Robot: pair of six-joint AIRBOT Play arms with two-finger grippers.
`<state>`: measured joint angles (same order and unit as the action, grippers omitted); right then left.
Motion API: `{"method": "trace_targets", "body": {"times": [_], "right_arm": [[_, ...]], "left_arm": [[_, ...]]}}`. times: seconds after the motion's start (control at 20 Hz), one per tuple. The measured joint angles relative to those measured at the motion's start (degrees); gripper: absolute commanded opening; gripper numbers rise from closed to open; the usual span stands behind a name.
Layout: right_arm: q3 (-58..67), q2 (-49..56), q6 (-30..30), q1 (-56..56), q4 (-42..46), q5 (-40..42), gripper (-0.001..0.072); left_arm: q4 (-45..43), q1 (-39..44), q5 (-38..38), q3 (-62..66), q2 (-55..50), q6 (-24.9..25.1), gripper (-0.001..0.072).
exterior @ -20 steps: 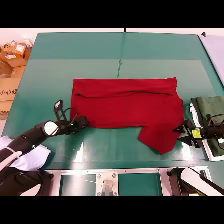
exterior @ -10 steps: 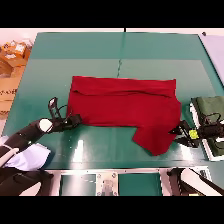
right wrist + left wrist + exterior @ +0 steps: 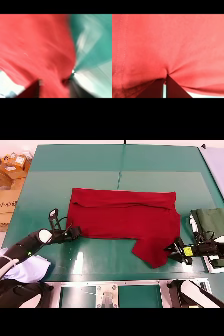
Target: Fold the shirts.
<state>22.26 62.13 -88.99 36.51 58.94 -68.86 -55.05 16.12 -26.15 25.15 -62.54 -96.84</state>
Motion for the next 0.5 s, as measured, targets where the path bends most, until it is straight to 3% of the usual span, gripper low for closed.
{"method": "trace_targets", "body": {"times": [0.3, 0.5], "right_arm": [[1.75, -0.66, 8.39, 0.00, -6.08, 1.84, 0.0018], [2.62, -6.19, 5.22, 0.00, -1.68, -4.24, 0.0017]], "left_arm": [[-9.70, 0.00, -13.11, 6.86, -0.02, 0.76, 0.0026], [-19.89, 0.00, -28.65, 10.82, 0.68, 0.31, 0.0026]]}}
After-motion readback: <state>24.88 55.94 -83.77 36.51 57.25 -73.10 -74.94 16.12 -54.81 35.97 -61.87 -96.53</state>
